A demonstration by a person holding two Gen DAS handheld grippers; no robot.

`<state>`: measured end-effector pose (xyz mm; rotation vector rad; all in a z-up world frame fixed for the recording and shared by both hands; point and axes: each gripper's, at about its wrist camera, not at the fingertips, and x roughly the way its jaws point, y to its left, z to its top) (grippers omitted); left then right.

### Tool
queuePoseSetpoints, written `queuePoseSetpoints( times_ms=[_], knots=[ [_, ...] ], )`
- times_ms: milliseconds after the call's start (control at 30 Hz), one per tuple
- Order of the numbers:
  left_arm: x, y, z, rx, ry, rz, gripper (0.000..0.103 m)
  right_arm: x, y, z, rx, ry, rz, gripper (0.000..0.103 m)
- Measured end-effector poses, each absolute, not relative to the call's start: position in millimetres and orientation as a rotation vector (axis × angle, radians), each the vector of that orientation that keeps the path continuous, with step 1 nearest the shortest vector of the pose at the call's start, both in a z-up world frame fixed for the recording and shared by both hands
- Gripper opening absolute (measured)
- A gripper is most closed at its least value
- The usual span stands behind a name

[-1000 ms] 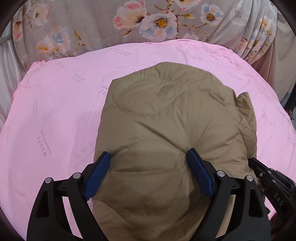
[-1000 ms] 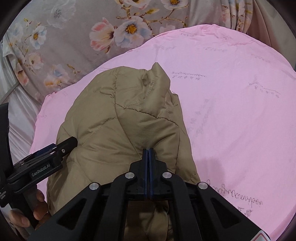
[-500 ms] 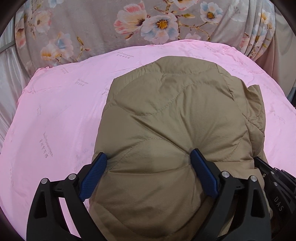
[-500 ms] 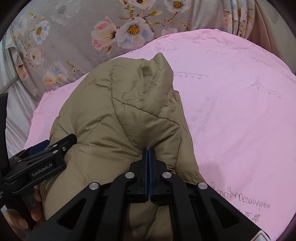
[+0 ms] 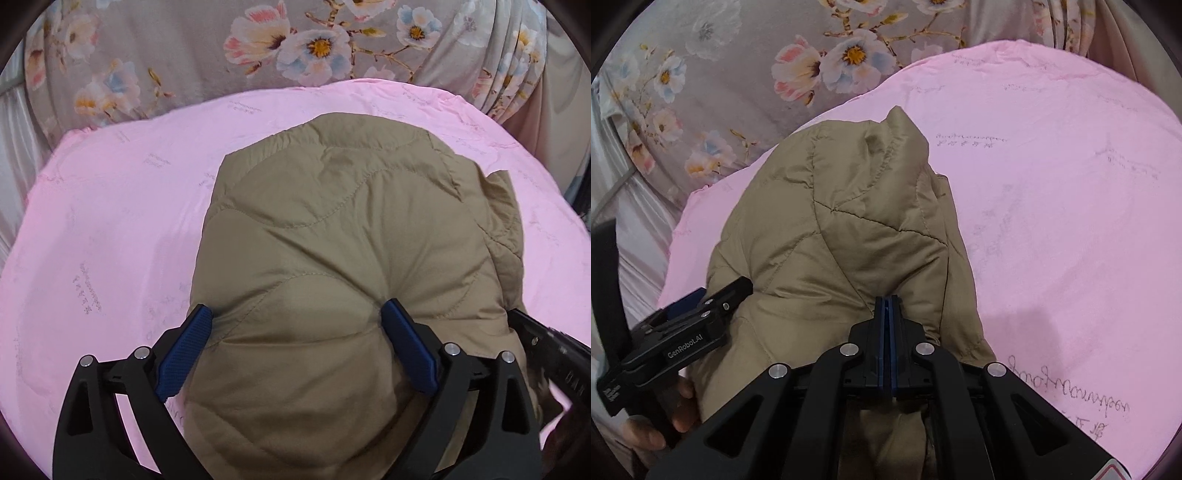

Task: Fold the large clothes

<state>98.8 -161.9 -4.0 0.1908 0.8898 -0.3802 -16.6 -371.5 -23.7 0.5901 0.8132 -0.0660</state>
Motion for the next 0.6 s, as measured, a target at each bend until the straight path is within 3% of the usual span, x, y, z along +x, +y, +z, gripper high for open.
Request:
queuePoseSetpoints(
  times_ms=[67, 133, 200, 333, 600],
  knots=[
    [107.3, -146.4, 3.0, 0.134, 0.950, -0.434, 0.093, -23.0, -386.9, -17.8, 0.625, 0.831, -0.046, 0.015],
    [117.9, -129.6, 6.0, 0.067, 1.015, -0.480, 0.093, -27.4, -402.0, -15.3, 0.625, 0.860, -0.053, 0.043],
    [125.6, -112.2, 3.0, 0.010, 1.070, -0.511, 0.093, -28.0, -415.9, -20.7, 0.648, 0.909, -0.030, 0.051],
    [140.6, -85.3, -10.7, -0.123, 1.178, -0.582, 0.094, -21.7, -433.9, -48.3, 0.841, 0.996, 0.102, 0.062],
    [146.0, -87.7, -39.7, -0.261, 1.285, -0.737, 0.098, -10.0, -416.4, -82.1, 1.027, 1.004, 0.299, 0.066]
  ],
)
